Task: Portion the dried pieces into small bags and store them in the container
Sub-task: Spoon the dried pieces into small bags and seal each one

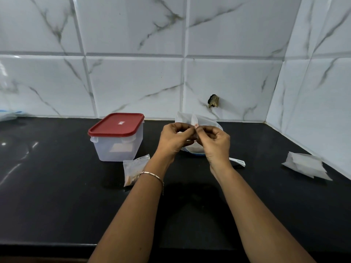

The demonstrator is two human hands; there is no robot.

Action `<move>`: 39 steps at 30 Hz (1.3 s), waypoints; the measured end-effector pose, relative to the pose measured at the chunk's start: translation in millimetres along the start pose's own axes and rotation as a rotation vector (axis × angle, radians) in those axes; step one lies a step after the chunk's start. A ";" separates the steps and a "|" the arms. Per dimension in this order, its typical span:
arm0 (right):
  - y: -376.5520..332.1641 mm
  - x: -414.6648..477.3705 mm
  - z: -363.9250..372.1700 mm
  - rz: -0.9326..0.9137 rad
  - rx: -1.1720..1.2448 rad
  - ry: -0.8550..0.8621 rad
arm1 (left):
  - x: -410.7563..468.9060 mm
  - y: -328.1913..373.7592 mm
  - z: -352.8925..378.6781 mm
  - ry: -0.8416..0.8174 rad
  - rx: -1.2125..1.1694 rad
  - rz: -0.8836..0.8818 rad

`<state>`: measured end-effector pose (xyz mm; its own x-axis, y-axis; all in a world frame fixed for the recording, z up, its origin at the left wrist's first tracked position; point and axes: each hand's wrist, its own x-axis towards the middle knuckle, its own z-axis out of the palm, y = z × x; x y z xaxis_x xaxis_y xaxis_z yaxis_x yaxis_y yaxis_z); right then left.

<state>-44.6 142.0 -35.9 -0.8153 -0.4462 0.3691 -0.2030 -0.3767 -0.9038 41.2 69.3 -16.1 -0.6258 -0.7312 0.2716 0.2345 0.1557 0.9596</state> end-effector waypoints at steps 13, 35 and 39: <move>-1.6 -0.3 -5.1 -0.109 -0.363 0.058 | -2.3 -4.6 3.8 0.115 0.349 0.099; -6.5 6.5 -17.8 -0.306 -0.509 0.116 | -3.5 -0.6 -2.8 0.105 0.505 0.148; -9.5 7.0 -18.8 -0.278 -0.473 0.157 | -4.2 -2.0 -5.2 -0.026 0.538 0.153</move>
<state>-58.6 157.7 -28.8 -0.7600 -0.2423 0.6031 -0.6128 -0.0418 -0.7891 47.2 68.6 -19.5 -0.6339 -0.6583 0.4060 -0.0841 0.5805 0.8099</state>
